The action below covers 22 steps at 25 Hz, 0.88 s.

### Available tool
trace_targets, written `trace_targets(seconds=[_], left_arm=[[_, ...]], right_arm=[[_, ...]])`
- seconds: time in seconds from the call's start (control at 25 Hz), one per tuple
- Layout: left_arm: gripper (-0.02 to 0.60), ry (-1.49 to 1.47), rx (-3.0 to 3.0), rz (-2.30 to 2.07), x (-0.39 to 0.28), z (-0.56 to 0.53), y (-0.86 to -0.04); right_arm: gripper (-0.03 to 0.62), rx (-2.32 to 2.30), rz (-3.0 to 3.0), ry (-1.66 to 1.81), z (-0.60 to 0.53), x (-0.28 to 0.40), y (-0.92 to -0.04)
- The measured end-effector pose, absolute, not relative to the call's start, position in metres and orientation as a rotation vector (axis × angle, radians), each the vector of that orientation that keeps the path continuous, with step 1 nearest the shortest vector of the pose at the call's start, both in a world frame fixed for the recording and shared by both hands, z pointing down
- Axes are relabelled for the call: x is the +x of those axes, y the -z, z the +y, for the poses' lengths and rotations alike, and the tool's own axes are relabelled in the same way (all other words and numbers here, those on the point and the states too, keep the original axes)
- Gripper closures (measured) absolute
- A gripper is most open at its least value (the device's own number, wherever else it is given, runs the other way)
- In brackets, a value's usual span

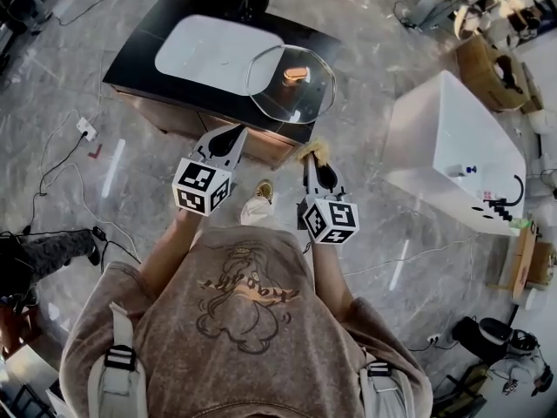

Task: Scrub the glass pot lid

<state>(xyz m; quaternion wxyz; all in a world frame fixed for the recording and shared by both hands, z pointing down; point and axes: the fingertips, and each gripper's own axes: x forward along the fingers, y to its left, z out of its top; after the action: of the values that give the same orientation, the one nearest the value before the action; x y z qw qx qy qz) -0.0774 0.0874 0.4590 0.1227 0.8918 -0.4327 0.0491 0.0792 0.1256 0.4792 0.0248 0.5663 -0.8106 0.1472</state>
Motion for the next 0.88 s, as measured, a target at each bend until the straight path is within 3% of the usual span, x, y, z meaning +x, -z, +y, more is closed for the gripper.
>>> trace_targets(seconds=[0.52, 0.88], left_arm=[[0.565, -0.109, 2.502, -1.31, -0.032, -0.018, -0.455], [0.565, -0.12, 2.479, -1.387, -0.043, -0.051, -0.457]], right_arm=[[0.553, 1.606, -2.574, -0.476, 0.007, 0.12, -0.473], [0.553, 1.555, -2.595, -0.516, -0.037, 0.118, -0.482]])
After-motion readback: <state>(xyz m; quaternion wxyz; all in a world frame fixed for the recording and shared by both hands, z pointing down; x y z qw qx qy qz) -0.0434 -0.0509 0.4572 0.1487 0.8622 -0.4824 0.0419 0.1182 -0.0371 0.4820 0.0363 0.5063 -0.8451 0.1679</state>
